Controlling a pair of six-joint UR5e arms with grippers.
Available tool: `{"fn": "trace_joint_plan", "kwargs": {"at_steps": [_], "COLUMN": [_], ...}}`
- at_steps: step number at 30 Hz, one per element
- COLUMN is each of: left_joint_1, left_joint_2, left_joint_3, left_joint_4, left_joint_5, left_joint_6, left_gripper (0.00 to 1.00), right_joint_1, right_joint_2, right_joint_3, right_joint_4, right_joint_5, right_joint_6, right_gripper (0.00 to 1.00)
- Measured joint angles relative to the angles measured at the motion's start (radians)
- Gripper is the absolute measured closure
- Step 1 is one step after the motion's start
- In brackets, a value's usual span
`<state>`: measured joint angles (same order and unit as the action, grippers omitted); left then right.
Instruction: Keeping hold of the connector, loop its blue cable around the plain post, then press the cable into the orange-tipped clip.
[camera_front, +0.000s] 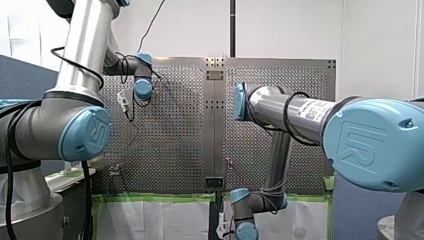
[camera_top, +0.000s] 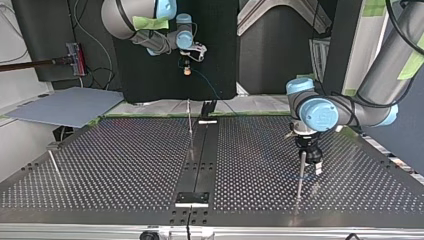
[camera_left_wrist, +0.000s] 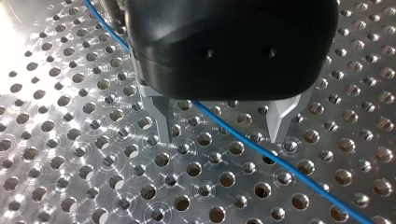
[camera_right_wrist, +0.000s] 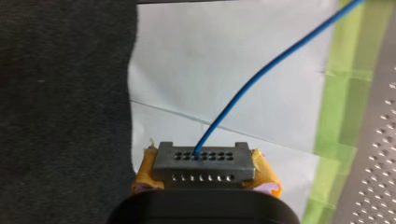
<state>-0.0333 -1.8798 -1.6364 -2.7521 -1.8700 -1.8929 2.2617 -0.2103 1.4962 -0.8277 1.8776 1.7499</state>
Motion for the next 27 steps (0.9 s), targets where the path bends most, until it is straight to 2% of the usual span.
{"fn": "trace_joint_plan", "kwargs": {"at_steps": [10, 18, 22, 27], "left_joint_1": [0.001, 0.005, 0.005, 0.004], "left_joint_2": [0.0, 0.0, 0.0, 0.0], "left_joint_3": [0.0, 0.0, 0.0, 0.0], "left_joint_4": [-0.001, -0.001, -0.008, -0.013], "left_joint_5": [0.0, 0.001, 0.004, 0.005], "left_joint_6": [0.0, -0.001, -0.004, -0.006], "left_gripper": [0.02, 0.02, 0.02, 0.02], "right_joint_1": [0.012, -0.003, -0.01, -0.016], "right_joint_2": [-0.094, -0.169, -0.207, -0.254], "right_joint_3": [0.093, 0.169, 0.207, 0.254], "right_joint_4": [-0.076, -0.146, -0.159, -0.147], "right_joint_5": [0.018, 0.027, 0.028, 0.028], "right_joint_6": [-0.02, -0.022, -0.022, -0.025], "right_gripper": [1.0, 1.0, 1.0, 1.0]}}
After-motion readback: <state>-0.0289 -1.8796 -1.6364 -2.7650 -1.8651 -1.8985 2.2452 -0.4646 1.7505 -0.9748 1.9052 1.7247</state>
